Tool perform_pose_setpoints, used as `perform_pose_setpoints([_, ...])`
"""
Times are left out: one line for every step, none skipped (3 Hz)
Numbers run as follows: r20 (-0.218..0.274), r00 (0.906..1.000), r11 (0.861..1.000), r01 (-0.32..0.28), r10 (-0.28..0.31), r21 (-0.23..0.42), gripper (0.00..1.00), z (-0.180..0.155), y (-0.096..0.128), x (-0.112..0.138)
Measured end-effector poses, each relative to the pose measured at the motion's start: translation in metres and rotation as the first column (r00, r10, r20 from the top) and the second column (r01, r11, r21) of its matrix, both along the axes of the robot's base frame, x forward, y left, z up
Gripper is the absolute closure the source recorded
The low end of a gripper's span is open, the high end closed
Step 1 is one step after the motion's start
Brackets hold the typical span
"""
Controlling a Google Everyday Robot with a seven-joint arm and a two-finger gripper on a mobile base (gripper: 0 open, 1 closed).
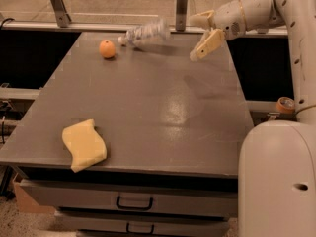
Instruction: Knock blue plastic bottle over
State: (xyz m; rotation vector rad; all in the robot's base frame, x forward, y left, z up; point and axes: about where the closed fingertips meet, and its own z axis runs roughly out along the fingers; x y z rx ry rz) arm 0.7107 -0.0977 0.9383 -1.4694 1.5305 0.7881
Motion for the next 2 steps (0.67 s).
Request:
perform_pose_setpoints([-0.032,0.9993,1.0,-0.021,0.021,-0.004,0.0,-0.005,-0.011,-0.019])
perform_pose_setpoints([-0.043,0.9985,0.999,-0.035,0.034,-0.008,0.0,-0.007,-0.014,-0.031])
